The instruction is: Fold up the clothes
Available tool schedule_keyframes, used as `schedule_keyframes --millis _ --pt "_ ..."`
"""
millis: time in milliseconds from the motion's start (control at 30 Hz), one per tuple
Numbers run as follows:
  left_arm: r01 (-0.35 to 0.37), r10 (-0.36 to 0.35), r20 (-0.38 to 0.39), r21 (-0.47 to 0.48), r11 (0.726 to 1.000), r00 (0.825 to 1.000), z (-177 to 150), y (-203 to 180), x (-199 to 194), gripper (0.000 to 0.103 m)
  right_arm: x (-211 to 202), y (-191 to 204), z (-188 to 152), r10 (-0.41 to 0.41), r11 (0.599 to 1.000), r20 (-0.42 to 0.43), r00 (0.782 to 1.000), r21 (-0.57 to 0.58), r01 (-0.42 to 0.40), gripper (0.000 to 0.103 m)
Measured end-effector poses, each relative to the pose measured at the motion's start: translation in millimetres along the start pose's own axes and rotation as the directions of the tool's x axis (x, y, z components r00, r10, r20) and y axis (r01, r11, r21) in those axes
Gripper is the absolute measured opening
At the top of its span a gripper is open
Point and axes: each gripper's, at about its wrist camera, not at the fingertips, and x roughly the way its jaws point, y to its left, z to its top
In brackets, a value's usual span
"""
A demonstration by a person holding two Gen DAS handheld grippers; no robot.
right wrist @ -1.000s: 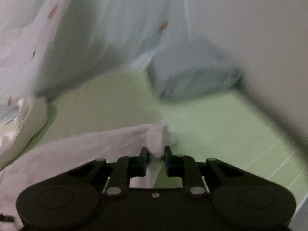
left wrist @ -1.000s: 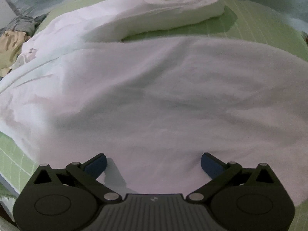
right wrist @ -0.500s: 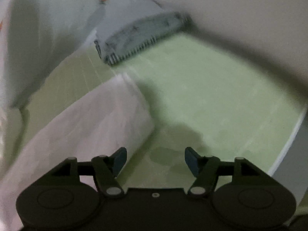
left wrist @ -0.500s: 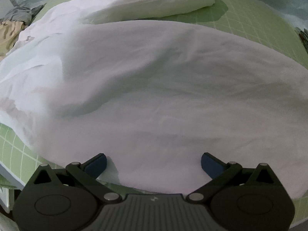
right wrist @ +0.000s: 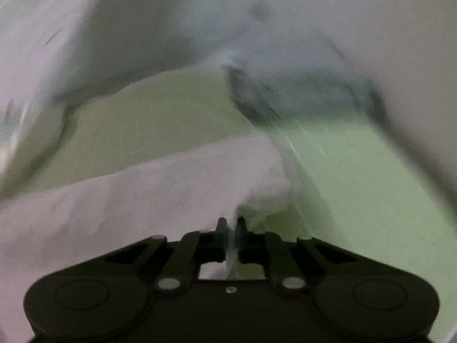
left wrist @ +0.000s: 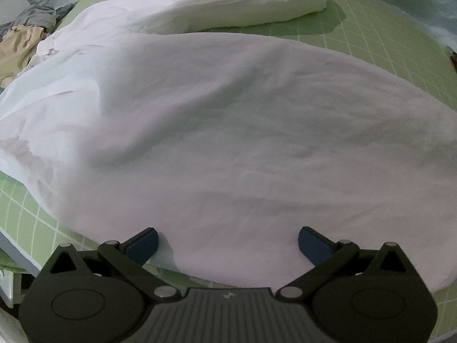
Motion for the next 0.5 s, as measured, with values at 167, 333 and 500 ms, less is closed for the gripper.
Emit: schedule_keyframes --millis 167,333,500 --pt "0.003 -0.003 0.003 -0.009 1.0 1.0 -3 2 0 0.103 20 70 1 0.089 0.941 -0.016 0.996 -0.326 -0.089 0.019" --pt "0.015 -0.014 0.009 -0.02 1.0 1.0 -3 7 2 0.103 18 75 -9 0.172 0.953 -0.072 0.983 -0.239 -0.184 0.033" --pt "0.016 -0.016 0.024 -0.022 1.0 1.0 -7 5 2 0.103 -10 14 -5 0.301 0.942 0.008 0.954 0.154 -0.299 0.042"
